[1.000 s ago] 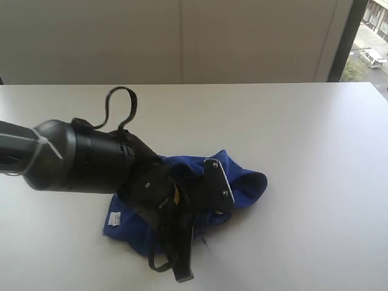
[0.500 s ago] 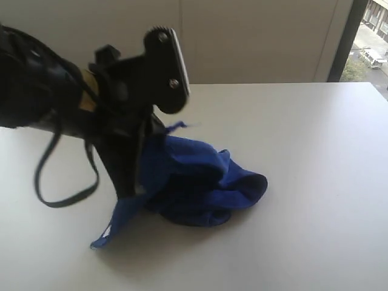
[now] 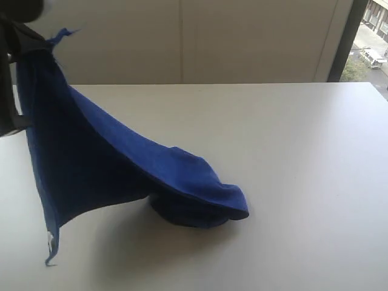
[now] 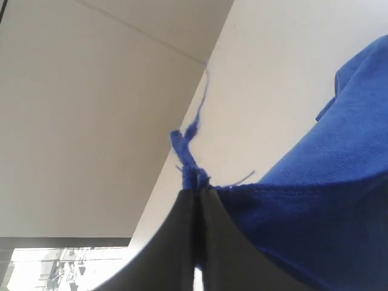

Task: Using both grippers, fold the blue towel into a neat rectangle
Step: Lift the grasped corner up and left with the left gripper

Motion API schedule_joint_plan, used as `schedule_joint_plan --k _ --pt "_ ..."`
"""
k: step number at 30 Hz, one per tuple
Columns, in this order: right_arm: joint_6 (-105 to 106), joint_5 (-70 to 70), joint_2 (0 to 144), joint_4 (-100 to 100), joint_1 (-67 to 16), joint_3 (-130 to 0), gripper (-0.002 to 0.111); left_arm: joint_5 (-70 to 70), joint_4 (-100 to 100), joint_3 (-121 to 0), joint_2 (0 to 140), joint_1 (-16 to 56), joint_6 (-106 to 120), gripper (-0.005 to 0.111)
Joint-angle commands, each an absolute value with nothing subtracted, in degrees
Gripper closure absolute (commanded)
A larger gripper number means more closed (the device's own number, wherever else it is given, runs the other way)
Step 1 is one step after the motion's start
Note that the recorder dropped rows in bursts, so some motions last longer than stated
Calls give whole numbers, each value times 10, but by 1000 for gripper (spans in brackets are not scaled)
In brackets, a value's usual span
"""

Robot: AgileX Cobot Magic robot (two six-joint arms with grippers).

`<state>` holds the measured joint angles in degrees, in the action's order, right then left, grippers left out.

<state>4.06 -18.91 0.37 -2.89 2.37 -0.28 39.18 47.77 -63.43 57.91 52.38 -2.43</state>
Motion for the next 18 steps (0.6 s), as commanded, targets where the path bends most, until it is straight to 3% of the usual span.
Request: schedule_joint_plan --k 1,11,18 --pt "42 -181 0 -31 29 0 108 417 488 -634 558 527 -32 107" --pt "6 -138 0 -47 29 0 108 432 481 -634 554 527 -32 107" --pt "-223 164 0 -78 29 0 108 434 481 -634 554 527 -30 107"
